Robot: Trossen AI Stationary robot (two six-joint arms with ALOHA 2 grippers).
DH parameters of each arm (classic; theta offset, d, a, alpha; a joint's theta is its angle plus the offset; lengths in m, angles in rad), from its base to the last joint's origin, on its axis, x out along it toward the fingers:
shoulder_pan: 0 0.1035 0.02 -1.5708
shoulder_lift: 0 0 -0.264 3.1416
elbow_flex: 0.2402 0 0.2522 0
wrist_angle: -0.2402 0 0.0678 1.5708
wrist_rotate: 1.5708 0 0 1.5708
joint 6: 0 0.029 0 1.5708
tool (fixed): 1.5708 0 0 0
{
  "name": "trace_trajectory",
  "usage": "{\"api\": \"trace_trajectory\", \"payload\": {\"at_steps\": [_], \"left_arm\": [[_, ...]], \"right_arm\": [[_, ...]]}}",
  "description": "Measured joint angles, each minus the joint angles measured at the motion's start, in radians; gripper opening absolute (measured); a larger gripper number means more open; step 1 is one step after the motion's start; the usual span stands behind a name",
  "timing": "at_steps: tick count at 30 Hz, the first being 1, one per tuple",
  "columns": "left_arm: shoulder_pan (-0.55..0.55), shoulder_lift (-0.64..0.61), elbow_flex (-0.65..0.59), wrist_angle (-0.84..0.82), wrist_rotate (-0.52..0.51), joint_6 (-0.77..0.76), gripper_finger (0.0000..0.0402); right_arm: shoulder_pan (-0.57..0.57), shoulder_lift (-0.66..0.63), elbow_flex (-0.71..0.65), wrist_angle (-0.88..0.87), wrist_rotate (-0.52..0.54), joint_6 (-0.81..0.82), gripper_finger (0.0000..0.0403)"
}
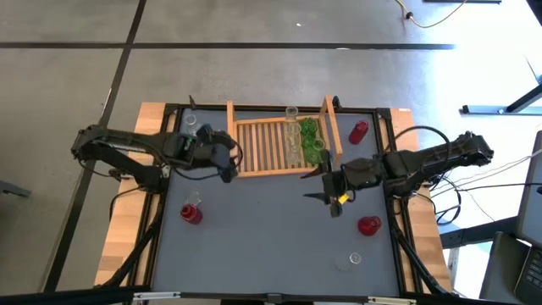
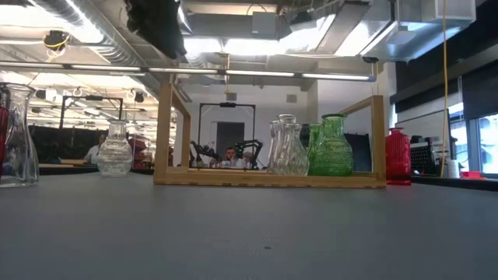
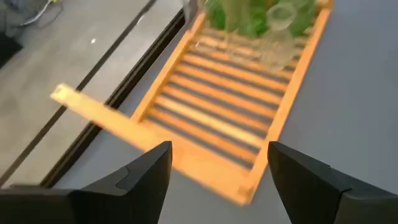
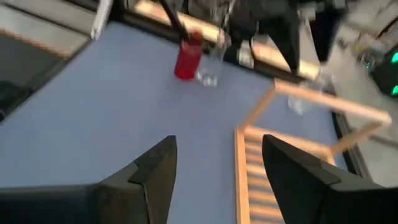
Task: Sort vases onto shelf
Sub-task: Put the transparent vase on the shelf
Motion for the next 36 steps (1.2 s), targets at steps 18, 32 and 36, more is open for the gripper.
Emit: {"api": "trace_trajectory", "payload": {"at_steps": [18, 32, 36], "left_arm": [[0.493, 0.002, 0.077, -0.363, 0.073, -0.062, 0.0259], [0.697, 0.002, 0.075, -0.345, 0.043, 0.073, 0.0293], [0.724, 0.001, 0.056, -0.309, 0.046, 0.050, 0.0293]], "right_arm": [[0.041, 0.078, -0.003, 0.112, 0.165, 0.002, 0.0221], [0.041, 0.080, -0.003, 0.122, 0.165, -0.027, 0.0221], [0.041, 0.080, -0.003, 0.122, 0.165, -0.027, 0.0221]]}}
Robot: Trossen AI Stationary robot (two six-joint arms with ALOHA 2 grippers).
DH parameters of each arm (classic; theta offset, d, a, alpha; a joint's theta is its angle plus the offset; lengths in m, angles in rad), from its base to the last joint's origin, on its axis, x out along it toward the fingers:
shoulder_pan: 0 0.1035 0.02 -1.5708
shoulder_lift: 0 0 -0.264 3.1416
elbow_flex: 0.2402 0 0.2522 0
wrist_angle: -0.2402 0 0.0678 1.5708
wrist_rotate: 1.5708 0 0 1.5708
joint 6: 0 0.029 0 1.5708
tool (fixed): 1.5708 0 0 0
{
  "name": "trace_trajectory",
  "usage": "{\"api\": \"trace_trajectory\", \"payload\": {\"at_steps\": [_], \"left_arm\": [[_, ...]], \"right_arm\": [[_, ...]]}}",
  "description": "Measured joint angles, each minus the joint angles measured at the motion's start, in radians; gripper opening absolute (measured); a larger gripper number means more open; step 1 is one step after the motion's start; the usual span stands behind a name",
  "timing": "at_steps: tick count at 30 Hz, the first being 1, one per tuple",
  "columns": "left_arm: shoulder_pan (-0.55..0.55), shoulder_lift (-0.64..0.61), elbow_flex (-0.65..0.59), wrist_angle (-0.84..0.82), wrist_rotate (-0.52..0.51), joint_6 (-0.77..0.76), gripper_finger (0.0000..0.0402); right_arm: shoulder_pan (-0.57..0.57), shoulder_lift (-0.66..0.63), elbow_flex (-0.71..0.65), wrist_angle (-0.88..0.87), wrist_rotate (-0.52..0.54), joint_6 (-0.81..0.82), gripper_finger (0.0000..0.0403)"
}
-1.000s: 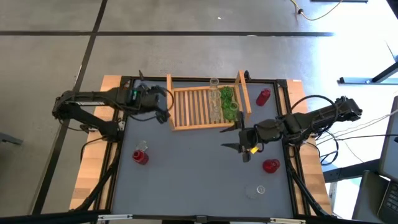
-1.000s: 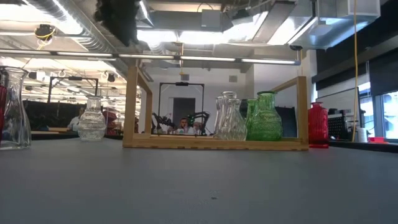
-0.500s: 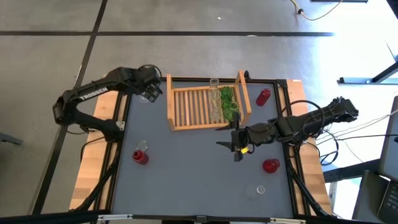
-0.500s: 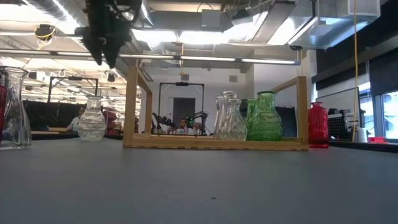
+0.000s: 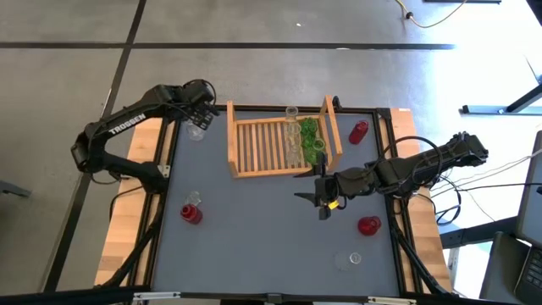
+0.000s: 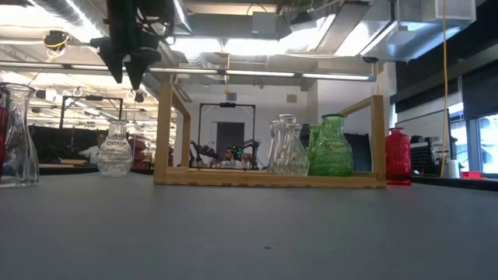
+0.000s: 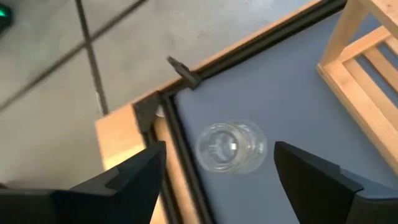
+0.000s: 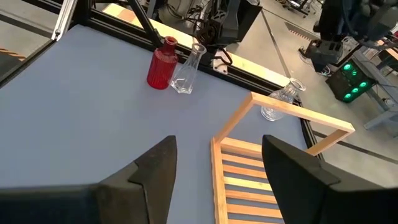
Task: Sort vases onto shelf
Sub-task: Put the transparent vase on the shelf
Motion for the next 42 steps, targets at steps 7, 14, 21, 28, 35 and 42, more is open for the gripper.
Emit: {"api": "trace_trajectory", "payload": {"at_steps": [7, 14, 21, 28, 35, 42], "left_arm": [[0.127, 0.002, -0.097, 0.116, 0.170, 0.033, 0.0293], [0.243, 0.002, -0.182, 0.174, 0.191, 0.056, 0.0293], [0.276, -0.001, -0.227, 0.252, 0.244, 0.087, 0.0293], [0.276, 0.000, -0.227, 0.257, 0.269, 0.089, 0.0293], [0.267, -0.018, -0.192, 0.246, 0.273, 0.089, 0.0293], [0.282, -0.029, -0.200, 0.238, 0.305, 0.082, 0.0293]], "right_arm": [[0.000, 0.003, 0.000, -0.018, 0.000, 0.001, 0.0221], [0.000, 0.003, 0.000, -0.018, 0.000, 0.000, 0.0221], [0.000, 0.003, 0.000, -0.017, -0.001, -0.007, 0.0221], [0.000, 0.003, 0.000, -0.018, -0.001, -0.008, 0.0221], [0.000, 0.003, 0.000, -0.017, -0.001, -0.008, 0.0221], [0.000, 0.003, 0.001, -0.017, -0.001, -0.008, 0.0221]]}}
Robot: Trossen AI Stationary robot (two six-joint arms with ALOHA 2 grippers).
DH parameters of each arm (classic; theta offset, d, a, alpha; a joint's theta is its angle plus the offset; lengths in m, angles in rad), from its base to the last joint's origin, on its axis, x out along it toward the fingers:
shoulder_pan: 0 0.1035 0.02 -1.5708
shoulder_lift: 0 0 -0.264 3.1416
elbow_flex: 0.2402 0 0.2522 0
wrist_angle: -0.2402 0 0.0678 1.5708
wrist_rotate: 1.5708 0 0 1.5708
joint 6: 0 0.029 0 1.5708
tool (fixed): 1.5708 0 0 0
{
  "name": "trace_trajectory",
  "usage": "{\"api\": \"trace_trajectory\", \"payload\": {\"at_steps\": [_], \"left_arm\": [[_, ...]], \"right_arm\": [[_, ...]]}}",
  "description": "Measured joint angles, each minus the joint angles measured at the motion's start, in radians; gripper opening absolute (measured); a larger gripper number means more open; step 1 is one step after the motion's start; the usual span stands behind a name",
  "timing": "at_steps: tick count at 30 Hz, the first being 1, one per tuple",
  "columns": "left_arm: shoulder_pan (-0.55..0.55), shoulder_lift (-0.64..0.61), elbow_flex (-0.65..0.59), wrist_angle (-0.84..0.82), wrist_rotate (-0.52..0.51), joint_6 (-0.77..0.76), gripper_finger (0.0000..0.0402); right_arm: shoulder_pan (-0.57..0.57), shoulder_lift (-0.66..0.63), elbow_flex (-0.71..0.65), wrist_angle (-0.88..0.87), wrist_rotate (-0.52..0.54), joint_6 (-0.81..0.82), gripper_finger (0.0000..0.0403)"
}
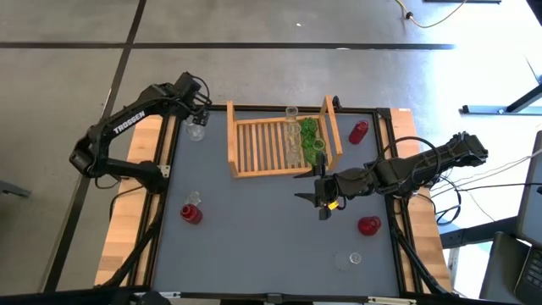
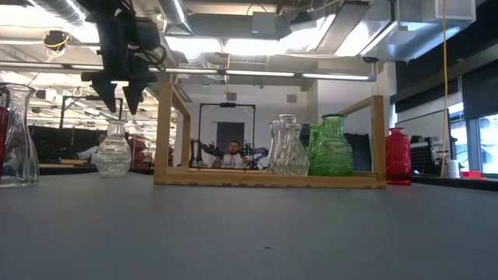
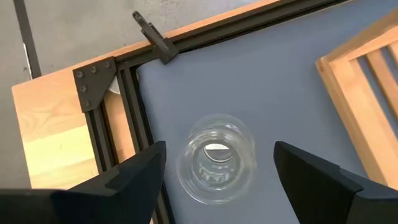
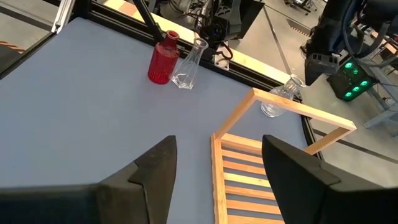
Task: Sort vases onto shelf
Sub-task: Put the transparent vase on the shelf
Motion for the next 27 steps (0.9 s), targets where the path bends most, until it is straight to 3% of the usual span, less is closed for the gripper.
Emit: {"api": "trace_trajectory", "payload": {"at_steps": [20, 27], "left_arm": [[0.012, 0.000, -0.164, 0.138, 0.009, 0.033, 0.0291], [0.012, 0.000, -0.167, 0.146, 0.007, 0.043, 0.0241]], "right_arm": [[0.000, 0.000, 0.000, 0.006, -0.011, 0.000, 0.0221], [0.000, 0.000, 0.000, 0.007, -0.011, -0.003, 0.0221]]}}
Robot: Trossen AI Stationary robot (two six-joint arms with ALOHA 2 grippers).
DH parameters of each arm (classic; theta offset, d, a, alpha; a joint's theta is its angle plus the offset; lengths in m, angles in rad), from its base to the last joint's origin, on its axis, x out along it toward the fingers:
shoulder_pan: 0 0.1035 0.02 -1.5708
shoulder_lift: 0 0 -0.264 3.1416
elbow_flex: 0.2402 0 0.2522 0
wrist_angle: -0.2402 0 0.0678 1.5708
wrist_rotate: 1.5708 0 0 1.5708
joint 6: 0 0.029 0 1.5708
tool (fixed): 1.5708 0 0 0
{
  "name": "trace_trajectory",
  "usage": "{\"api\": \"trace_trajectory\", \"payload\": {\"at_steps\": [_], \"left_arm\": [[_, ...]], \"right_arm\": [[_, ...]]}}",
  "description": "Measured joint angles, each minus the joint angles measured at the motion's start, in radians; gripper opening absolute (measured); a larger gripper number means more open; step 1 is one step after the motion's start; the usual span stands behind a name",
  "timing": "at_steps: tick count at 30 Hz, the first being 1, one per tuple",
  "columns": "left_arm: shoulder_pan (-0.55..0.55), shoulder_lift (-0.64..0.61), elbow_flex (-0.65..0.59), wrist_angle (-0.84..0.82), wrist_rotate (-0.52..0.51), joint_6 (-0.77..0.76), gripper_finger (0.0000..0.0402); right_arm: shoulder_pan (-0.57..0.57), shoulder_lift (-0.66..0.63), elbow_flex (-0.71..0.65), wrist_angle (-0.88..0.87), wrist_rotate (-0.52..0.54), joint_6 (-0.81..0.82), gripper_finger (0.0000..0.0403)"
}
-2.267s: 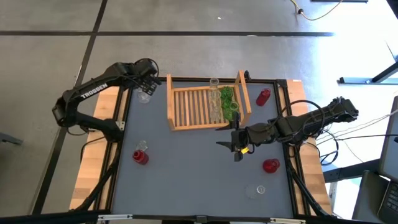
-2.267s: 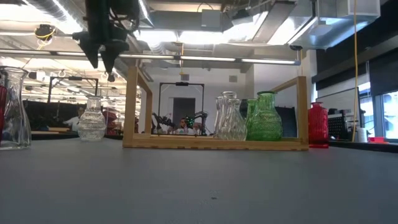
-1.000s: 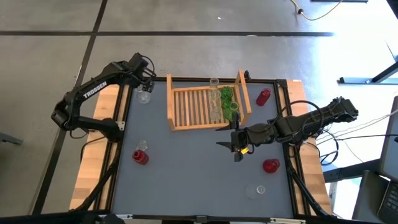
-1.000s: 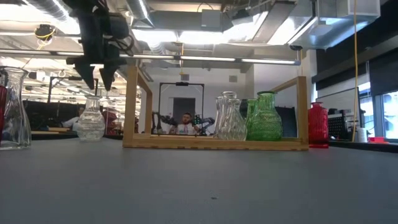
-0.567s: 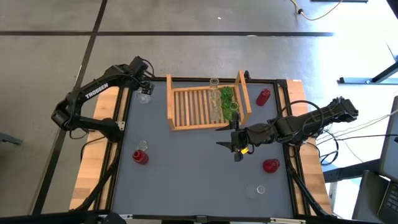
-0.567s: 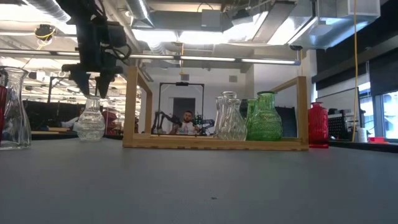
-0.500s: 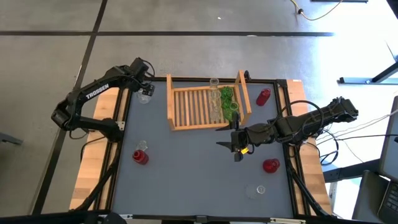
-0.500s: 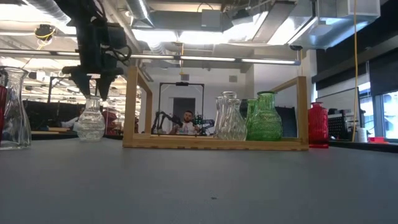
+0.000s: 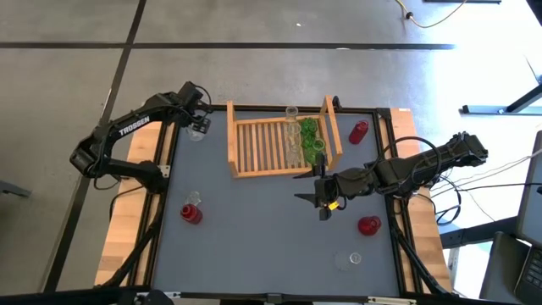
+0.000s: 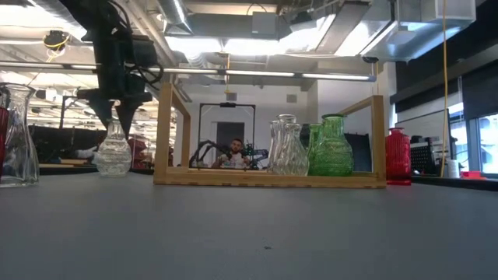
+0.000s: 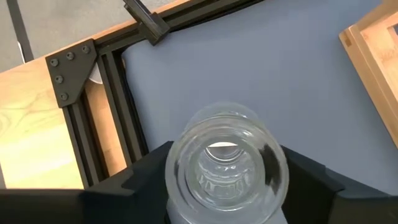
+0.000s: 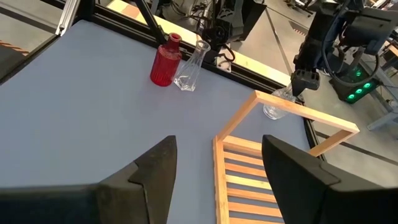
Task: Sort vases onto shelf
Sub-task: Put the transparent vase on the shelf
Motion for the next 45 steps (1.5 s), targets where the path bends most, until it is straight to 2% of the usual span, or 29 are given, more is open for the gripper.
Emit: {"api": "trace_trajectory", "payload": {"at_steps": [3, 12, 20, 27, 33, 39, 42, 45], "left_arm": [[-0.001, 0.000, 0.000, -0.003, 0.000, 0.012, 0.0220], [-0.045, 0.000, 0.042, -0.060, -0.020, 0.015, 0.0220], [-0.150, -0.046, 0.223, -0.213, -0.077, 0.000, 0.0221], [-0.229, -0.052, 0.477, -0.381, -0.136, -0.012, 0.0223], [-0.316, -0.053, 0.645, -0.327, -0.134, -0.002, 0.0224], [-0.423, 0.003, 0.648, -0.166, -0.068, 0.066, 0.0224], [-0.475, 0.065, 0.648, -0.094, -0.045, 0.109, 0.0225], [-0.504, 0.130, 0.647, -0.047, 0.000, 0.143, 0.0225]], "right_arm": [[0.000, 0.000, 0.000, 0.011, 0.000, -0.009, 0.0221], [-0.001, 0.013, 0.001, 0.019, 0.001, -0.014, 0.0221], [-0.001, 0.019, 0.001, 0.019, 0.020, -0.017, 0.0221], [-0.003, 0.019, 0.000, 0.018, 0.020, -0.038, 0.0221], [-0.006, 0.019, 0.001, 0.003, 0.004, -0.010, 0.0221], [-0.006, 0.038, 0.000, -0.012, -0.148, 0.040, 0.0221], [-0.005, 0.051, 0.000, -0.006, -0.151, 0.064, 0.0221], [-0.005, 0.053, 0.000, -0.035, -0.104, 0.078, 0.0221]]}}
